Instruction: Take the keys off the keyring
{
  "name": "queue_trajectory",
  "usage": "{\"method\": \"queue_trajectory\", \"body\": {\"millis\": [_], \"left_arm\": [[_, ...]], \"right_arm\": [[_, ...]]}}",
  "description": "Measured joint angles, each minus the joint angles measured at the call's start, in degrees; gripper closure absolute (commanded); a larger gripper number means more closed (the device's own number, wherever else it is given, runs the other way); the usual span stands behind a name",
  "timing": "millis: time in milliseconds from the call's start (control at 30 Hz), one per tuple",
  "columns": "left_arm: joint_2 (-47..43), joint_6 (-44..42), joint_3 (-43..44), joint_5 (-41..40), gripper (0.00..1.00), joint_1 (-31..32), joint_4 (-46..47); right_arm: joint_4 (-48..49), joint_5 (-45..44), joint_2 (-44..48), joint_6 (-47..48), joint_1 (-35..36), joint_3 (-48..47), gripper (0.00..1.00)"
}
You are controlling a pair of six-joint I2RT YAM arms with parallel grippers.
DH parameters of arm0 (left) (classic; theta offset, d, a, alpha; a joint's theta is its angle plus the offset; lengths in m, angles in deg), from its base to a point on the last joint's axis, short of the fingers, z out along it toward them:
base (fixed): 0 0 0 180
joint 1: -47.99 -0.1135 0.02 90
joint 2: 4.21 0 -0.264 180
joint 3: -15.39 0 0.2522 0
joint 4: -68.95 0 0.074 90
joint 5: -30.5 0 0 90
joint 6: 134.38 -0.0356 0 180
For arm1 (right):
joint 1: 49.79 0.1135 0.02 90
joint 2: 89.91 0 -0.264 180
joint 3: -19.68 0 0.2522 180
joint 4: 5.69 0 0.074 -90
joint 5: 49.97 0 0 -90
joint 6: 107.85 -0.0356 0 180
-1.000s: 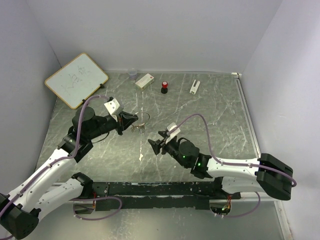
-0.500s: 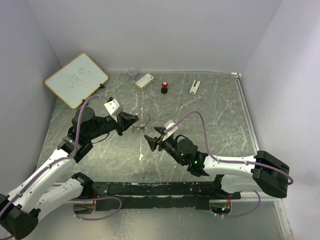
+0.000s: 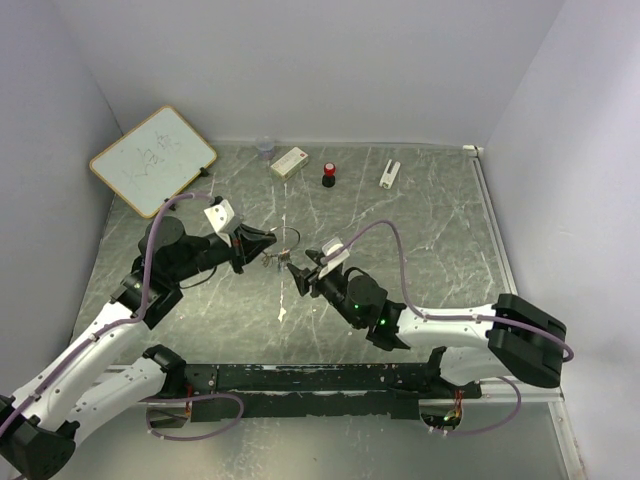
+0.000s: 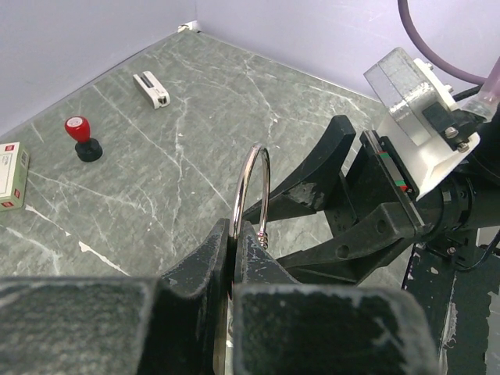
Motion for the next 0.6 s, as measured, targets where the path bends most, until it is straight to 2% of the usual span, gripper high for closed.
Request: {"method": "queue_trajectory", "body": {"millis": [367,533,600], "left_arm": [[-0.4,0.5,0.0,0.0,0.93,0.0,-0.2],[-0.4,0.7,0.0,0.1,0.93,0.0,-0.2],[-0.4,0.9,0.0,0.1,0.93,0.0,-0.1]], "right_arm": [[2.1,-0.9,-3.1,0.9,0.0,-1.3,0.53],[2.5,-0.9,-3.5,1.1,0.0,-1.5,0.65],[2.6,-0.9,-3.8,1.2,0.0,-1.5,0.67]]}}
